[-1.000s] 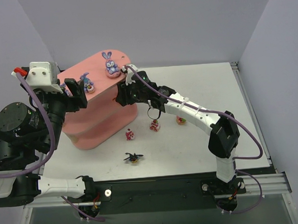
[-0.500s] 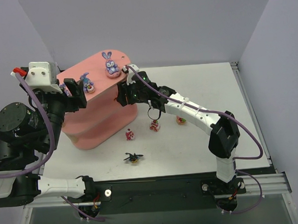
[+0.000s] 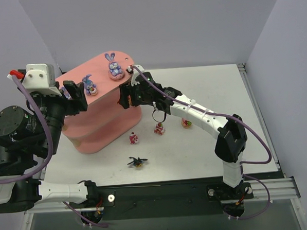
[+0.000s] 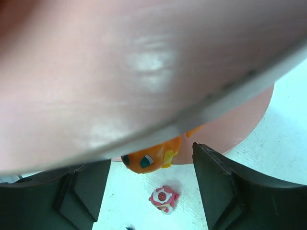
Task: Place and organize the plastic toys onto the shelf
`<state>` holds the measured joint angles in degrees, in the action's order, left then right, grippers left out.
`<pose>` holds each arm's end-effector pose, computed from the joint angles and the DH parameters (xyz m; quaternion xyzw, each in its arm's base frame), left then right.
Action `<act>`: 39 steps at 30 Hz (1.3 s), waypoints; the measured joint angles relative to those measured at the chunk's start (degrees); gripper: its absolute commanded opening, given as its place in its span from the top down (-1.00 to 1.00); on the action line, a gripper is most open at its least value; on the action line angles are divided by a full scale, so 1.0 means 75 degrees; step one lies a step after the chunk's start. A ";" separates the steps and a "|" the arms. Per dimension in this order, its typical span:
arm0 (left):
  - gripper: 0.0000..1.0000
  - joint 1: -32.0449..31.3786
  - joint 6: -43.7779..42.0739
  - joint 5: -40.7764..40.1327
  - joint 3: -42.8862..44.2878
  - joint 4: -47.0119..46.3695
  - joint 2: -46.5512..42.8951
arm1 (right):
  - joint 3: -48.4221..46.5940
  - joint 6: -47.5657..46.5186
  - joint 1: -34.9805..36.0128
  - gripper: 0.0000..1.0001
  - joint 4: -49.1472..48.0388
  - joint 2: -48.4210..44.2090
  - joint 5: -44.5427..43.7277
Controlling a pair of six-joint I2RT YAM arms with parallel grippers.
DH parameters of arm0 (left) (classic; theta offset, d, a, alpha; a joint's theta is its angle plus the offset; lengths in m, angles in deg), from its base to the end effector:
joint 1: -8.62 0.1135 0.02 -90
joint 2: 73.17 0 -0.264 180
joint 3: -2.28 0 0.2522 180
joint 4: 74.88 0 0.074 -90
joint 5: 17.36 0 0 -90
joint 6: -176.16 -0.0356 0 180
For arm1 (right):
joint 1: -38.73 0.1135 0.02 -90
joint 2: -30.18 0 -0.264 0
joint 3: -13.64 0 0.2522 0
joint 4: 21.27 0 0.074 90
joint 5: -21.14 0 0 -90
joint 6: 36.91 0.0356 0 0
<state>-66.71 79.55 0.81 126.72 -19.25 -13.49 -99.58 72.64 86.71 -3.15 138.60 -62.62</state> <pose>0.0525 -0.0672 0.5830 0.0073 0.6894 -0.0338 0.7236 0.3058 0.3452 0.3599 -0.2250 0.7509 0.3797 0.4912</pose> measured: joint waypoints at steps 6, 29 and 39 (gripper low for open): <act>-0.51 0.0000 0.0003 -0.0017 0.0000 0.0000 -0.0035 | 0.0085 0.0023 0.0000 -0.74 -0.0015 -0.0108 0.0003; -0.53 0.0000 0.1810 0.0860 0.0006 0.1769 -0.0227 | 0.5007 0.0268 0.2527 -0.70 0.0583 -0.3678 -0.1014; -0.53 0.0023 0.3133 0.0956 0.0863 0.3564 0.0519 | 0.5106 0.2859 0.3550 -0.37 0.0280 -0.2352 -0.2145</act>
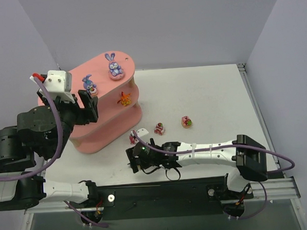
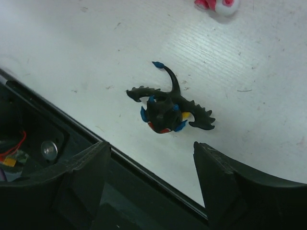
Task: Place and organize the plastic toys onto the shelf
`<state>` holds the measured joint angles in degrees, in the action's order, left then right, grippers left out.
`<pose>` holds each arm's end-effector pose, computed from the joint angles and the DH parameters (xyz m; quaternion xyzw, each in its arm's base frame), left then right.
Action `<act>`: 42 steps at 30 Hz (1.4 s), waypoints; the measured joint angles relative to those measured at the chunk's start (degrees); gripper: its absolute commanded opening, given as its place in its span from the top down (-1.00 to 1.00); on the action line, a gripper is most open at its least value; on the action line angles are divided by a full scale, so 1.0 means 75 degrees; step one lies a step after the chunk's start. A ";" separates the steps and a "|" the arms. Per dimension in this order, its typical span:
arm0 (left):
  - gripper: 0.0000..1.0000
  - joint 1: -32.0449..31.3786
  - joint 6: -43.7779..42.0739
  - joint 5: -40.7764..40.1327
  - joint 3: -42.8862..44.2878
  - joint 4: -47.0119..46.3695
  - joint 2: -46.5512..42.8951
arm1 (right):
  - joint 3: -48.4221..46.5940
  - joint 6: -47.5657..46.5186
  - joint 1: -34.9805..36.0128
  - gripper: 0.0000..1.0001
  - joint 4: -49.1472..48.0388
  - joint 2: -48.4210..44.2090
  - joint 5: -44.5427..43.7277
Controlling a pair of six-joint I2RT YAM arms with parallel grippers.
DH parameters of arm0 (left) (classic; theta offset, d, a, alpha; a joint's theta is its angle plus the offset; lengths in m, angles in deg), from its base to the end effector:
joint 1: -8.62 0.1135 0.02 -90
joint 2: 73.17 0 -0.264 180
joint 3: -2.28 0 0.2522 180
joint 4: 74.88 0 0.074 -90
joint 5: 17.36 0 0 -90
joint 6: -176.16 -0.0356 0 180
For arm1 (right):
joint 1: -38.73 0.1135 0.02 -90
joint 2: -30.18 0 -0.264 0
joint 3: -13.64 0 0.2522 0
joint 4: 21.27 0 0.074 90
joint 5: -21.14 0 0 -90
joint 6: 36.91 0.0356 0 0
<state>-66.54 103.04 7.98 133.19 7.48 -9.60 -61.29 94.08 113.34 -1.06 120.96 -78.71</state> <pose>0.0531 -0.0747 0.5595 0.0422 0.7441 -0.0754 0.6625 0.0999 0.3401 0.2444 -0.2195 0.8613 0.3416 0.3055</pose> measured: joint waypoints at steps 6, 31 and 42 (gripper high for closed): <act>-0.53 0.0067 0.0347 -0.0003 0.0093 0.0452 0.0050 | -0.0015 0.1113 0.0082 -0.31 0.0099 0.0755 -0.0469; -0.53 0.0149 -0.0119 -0.0020 0.0393 0.0545 -0.0105 | -0.0883 0.1880 0.0204 0.78 0.0219 0.1880 -0.1661; -0.53 0.0149 -0.0227 -0.0093 0.0393 0.0536 -0.0256 | -0.1390 0.1492 0.0201 1.00 0.0766 0.1818 -0.1792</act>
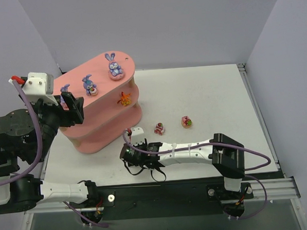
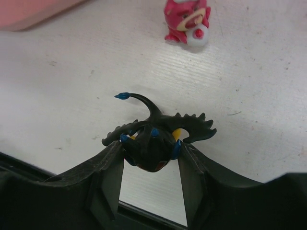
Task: Place and organize the plastic toys onto the shelf
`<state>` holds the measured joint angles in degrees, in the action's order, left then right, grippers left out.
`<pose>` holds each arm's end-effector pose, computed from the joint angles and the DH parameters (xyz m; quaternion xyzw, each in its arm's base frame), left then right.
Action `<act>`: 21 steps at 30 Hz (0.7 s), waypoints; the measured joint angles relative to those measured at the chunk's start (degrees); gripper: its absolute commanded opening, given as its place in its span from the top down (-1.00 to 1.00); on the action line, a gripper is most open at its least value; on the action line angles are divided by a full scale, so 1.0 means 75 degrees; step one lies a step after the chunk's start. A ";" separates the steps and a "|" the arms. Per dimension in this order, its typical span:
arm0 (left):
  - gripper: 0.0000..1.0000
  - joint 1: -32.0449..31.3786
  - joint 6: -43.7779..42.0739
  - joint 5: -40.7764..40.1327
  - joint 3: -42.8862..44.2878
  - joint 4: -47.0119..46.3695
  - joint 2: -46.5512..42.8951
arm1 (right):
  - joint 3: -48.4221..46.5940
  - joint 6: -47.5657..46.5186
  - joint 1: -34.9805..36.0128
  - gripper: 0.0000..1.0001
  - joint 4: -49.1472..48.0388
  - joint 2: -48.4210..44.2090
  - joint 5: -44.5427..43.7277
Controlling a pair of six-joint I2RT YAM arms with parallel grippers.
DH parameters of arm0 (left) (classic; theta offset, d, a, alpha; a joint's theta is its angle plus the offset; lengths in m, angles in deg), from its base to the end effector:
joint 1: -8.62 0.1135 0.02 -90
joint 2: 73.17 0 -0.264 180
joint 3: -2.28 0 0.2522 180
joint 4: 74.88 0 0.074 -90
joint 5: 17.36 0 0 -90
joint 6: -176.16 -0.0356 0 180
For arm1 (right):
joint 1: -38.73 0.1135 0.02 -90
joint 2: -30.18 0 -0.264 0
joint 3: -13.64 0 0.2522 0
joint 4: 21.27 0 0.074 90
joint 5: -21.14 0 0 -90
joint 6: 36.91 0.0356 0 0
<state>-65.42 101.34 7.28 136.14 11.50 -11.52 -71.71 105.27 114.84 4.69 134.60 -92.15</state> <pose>0.0470 -0.0467 0.5642 0.0373 0.7414 -0.0600 0.6674 0.1096 0.3844 0.2113 -0.1121 0.9013 0.2557 0.3312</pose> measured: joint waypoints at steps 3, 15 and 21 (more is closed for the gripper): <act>-0.53 0.0000 -0.0064 -0.0026 0.0009 -0.0003 -0.0050 | -0.0493 -0.0154 -0.0012 1.00 0.0274 -0.0207 0.0006; -0.54 0.0000 -0.0326 -0.0067 0.0726 0.0003 0.0079 | -0.4299 -0.0425 -0.0740 1.00 0.1341 -0.0376 0.0356; -0.58 0.0000 -0.0522 -0.0140 0.1067 0.0017 0.0187 | -0.6309 -0.0545 -0.0956 1.00 0.1731 0.0612 0.0565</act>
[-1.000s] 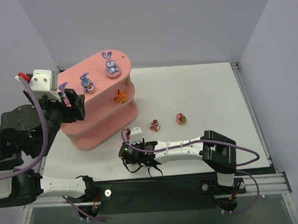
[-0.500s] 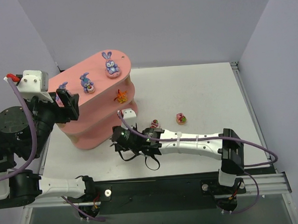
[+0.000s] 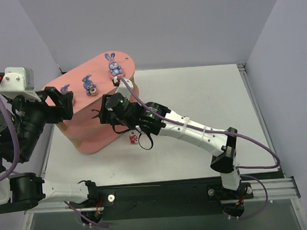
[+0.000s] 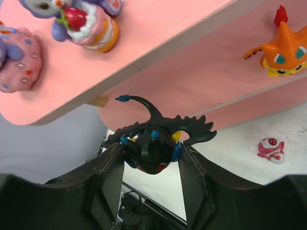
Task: Place and organize the plastic toys onto the shelf
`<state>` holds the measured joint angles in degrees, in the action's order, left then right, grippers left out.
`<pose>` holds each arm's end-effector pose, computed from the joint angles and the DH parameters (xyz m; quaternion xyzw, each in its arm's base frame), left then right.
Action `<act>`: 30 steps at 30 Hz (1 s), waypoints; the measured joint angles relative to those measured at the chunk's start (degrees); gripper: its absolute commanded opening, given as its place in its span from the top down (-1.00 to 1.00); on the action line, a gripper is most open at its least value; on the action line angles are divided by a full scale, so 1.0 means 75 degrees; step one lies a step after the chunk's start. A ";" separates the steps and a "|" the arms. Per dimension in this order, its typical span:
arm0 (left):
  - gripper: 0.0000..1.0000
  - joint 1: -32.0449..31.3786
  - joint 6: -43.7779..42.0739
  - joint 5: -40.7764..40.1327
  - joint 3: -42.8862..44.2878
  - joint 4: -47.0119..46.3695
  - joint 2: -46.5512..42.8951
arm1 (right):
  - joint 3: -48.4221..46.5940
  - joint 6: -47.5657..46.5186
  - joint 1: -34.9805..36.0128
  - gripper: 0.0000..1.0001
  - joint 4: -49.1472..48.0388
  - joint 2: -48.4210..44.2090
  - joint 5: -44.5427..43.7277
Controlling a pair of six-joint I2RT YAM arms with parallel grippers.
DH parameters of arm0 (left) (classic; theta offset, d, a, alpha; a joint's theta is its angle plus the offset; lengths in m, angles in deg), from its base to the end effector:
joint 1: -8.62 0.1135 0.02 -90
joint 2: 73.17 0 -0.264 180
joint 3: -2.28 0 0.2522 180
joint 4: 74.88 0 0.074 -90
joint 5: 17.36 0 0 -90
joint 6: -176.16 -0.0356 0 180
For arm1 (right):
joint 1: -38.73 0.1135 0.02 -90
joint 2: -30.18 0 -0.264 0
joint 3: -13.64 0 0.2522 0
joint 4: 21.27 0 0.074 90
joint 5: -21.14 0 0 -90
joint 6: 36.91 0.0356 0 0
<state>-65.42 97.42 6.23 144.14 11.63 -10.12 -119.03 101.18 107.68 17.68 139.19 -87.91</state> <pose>0.0415 -0.0264 0.5844 0.0205 0.7255 -0.0697 0.6843 0.1692 0.4072 0.4359 -0.0432 0.7892 0.4416 0.4247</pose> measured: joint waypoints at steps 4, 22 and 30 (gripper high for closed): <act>-0.58 0.0000 -0.0076 -0.0073 0.0370 0.0055 0.0195 | -0.0306 0.0015 -0.0041 1.00 0.0373 0.0487 0.0125; -0.60 0.0000 -0.0277 -0.0516 0.0195 0.0114 -0.0073 | -0.1830 0.0204 0.0201 1.00 0.0769 0.1792 -0.0341; -0.60 0.0000 -0.0236 -0.0662 0.0143 0.0289 -0.0076 | -0.1848 0.0501 0.0286 1.00 0.0638 0.2212 -0.0778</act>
<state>-65.42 95.65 1.27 145.21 13.80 -10.69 -132.89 104.94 109.82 22.46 155.78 -93.75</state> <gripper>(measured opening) 0.801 0.450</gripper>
